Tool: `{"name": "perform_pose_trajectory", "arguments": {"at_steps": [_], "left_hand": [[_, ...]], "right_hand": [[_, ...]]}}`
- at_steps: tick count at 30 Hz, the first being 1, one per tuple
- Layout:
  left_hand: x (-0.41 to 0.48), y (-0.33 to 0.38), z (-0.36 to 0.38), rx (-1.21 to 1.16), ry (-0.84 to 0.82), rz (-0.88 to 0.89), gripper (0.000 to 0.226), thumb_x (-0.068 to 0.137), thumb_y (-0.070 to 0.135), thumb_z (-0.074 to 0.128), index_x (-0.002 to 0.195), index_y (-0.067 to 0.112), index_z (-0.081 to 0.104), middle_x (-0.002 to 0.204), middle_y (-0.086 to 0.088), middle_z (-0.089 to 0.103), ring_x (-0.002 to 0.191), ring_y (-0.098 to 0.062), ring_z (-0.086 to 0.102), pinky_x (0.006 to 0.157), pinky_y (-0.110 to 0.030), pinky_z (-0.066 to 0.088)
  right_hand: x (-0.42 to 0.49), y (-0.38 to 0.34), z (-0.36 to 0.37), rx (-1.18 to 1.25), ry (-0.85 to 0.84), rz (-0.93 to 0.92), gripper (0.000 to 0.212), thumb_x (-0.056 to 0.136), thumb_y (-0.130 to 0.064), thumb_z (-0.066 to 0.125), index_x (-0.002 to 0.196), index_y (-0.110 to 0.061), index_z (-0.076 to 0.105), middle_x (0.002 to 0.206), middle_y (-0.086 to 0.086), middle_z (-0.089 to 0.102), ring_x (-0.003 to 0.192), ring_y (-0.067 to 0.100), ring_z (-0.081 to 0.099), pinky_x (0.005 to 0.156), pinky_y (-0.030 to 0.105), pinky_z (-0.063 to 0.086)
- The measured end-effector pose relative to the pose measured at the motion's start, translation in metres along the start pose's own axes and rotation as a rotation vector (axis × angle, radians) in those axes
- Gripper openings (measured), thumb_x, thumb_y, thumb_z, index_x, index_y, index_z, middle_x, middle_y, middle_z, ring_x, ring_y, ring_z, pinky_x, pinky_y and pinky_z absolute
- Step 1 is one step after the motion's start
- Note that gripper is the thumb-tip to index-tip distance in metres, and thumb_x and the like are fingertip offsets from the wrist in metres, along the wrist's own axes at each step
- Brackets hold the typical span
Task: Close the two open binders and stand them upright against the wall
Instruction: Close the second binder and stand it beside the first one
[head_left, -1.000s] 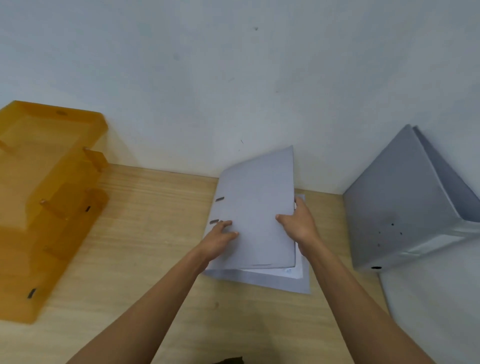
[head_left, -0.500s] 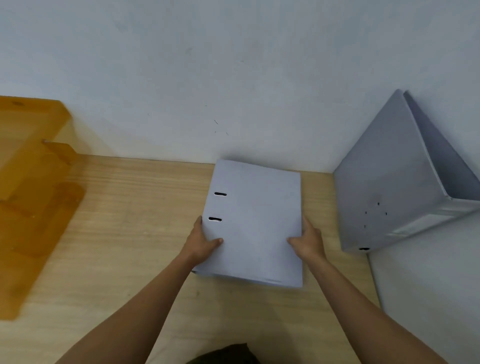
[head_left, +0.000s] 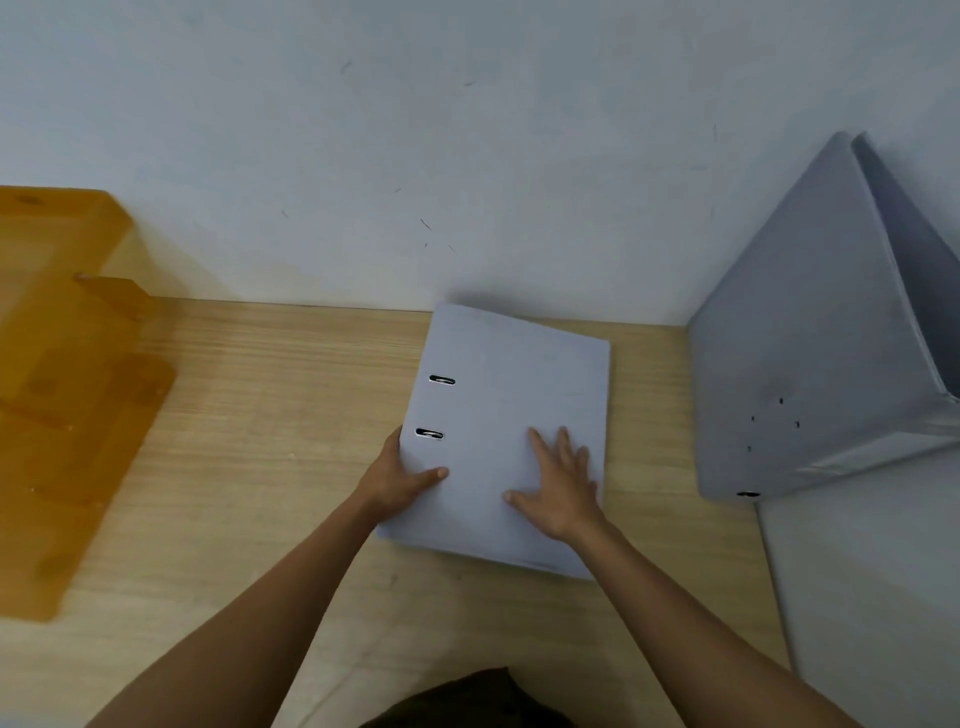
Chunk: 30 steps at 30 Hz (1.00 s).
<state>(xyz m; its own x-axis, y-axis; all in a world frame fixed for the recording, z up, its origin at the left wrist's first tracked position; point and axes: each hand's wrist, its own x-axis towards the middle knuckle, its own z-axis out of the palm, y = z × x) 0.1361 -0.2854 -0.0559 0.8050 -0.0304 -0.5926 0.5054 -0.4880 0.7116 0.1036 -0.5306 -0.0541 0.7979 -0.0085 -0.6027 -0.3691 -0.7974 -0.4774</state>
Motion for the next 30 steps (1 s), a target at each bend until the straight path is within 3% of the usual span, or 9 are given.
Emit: {"name": "perform_pose_trajectory", "arguments": {"at_steps": [3, 6, 12, 14, 16, 21, 25, 28, 30], "left_hand": [[-0.010, 0.005, 0.006, 0.036, 0.003, 0.009, 0.124, 0.051, 0.049, 0.086, 0.156, 0.019, 0.029, 0.135, 0.008, 0.048, 0.119, -0.017, 0.052, 0.103, -0.035, 0.044], [-0.007, 0.001, 0.009, -0.047, 0.013, -0.012, 0.123, 0.044, 0.048, 0.087, 0.152, 0.016, 0.038, 0.137, 0.001, 0.057, 0.120, -0.023, 0.060, 0.103, -0.041, 0.049], [0.000, 0.012, 0.003, -0.272, 0.017, -0.172, 0.077, 0.062, 0.037, 0.087, 0.132, 0.015, 0.064, 0.123, -0.007, 0.075, 0.101, -0.024, 0.075, 0.083, -0.040, 0.060], [-0.002, 0.020, -0.001, -0.319, -0.014, -0.225, 0.055, 0.079, 0.039, 0.080, 0.128, 0.018, 0.067, 0.119, -0.004, 0.076, 0.095, -0.020, 0.073, 0.073, -0.033, 0.054], [-0.003, 0.024, -0.005, -0.382, -0.046, -0.298, 0.040, 0.089, 0.049, 0.067, 0.115, 0.019, 0.070, 0.110, -0.001, 0.073, 0.092, -0.019, 0.067, 0.075, -0.034, 0.048], [-0.010, 0.026, -0.003, -0.536, -0.166, -0.389, 0.080, 0.084, 0.074, 0.053, 0.124, 0.006, 0.069, 0.105, -0.009, 0.068, 0.095, -0.027, 0.064, 0.081, -0.038, 0.050], [-0.026, 0.048, 0.008, -0.684, -0.369, -0.247, 0.070, 0.093, 0.069, 0.047, 0.131, 0.015, 0.069, 0.126, -0.015, 0.074, 0.109, -0.033, 0.073, 0.084, -0.041, 0.059], [-0.037, 0.066, 0.009, -0.725, -0.507, -0.172, 0.066, 0.094, 0.064, 0.051, 0.138, 0.016, 0.063, 0.134, -0.016, 0.070, 0.123, -0.034, 0.067, 0.100, -0.048, 0.055], [-0.044, 0.077, 0.011, -0.702, -0.577, -0.136, 0.063, 0.093, 0.058, 0.058, 0.140, 0.017, 0.061, 0.136, -0.016, 0.069, 0.124, -0.034, 0.067, 0.102, -0.049, 0.054]], "right_hand": [[0.003, -0.001, 0.009, 0.017, -0.102, 0.015, 0.103, 0.088, -0.051, 0.068, 0.163, -0.034, 0.001, 0.170, 0.006, -0.022, 0.155, 0.044, -0.018, 0.124, 0.061, 0.011], [0.003, 0.001, 0.007, 0.051, -0.138, 0.027, 0.098, 0.090, -0.051, 0.065, 0.163, -0.034, 0.000, 0.170, 0.004, -0.024, 0.155, 0.043, -0.020, 0.125, 0.058, 0.008], [-0.002, -0.001, -0.009, 0.242, -0.179, 0.052, 0.081, 0.099, -0.048, 0.054, 0.164, -0.025, 0.012, 0.172, 0.002, -0.015, 0.157, 0.034, -0.017, 0.126, 0.047, 0.001], [-0.007, -0.006, -0.010, 0.306, -0.195, 0.060, 0.079, 0.099, -0.048, 0.053, 0.164, -0.025, 0.014, 0.173, 0.001, -0.013, 0.158, 0.031, -0.017, 0.126, 0.046, 0.000], [-0.015, -0.013, -0.009, 0.360, -0.216, 0.064, 0.079, 0.099, -0.050, 0.052, 0.164, -0.027, 0.013, 0.172, 0.000, -0.014, 0.157, 0.030, -0.018, 0.126, 0.047, -0.002], [-0.031, -0.032, -0.012, 0.413, -0.222, 0.094, 0.082, 0.098, -0.063, 0.040, 0.164, -0.033, 0.001, 0.171, 0.003, -0.020, 0.156, 0.037, -0.020, 0.124, 0.053, -0.003], [-0.036, -0.039, -0.022, 0.552, -0.131, 0.105, 0.090, 0.089, -0.078, 0.033, 0.162, -0.038, 0.001, 0.172, 0.001, -0.017, 0.158, 0.032, -0.017, 0.126, 0.056, -0.002], [-0.038, -0.044, -0.030, 0.614, -0.045, 0.108, 0.112, 0.068, -0.094, 0.027, 0.162, -0.039, 0.002, 0.173, -0.003, -0.010, 0.158, 0.027, -0.017, 0.126, 0.057, -0.005], [-0.045, -0.049, -0.032, 0.615, -0.015, 0.092, 0.109, 0.070, -0.095, 0.025, 0.161, -0.041, -0.002, 0.173, -0.004, -0.010, 0.158, 0.026, -0.015, 0.125, 0.059, -0.004]]}}
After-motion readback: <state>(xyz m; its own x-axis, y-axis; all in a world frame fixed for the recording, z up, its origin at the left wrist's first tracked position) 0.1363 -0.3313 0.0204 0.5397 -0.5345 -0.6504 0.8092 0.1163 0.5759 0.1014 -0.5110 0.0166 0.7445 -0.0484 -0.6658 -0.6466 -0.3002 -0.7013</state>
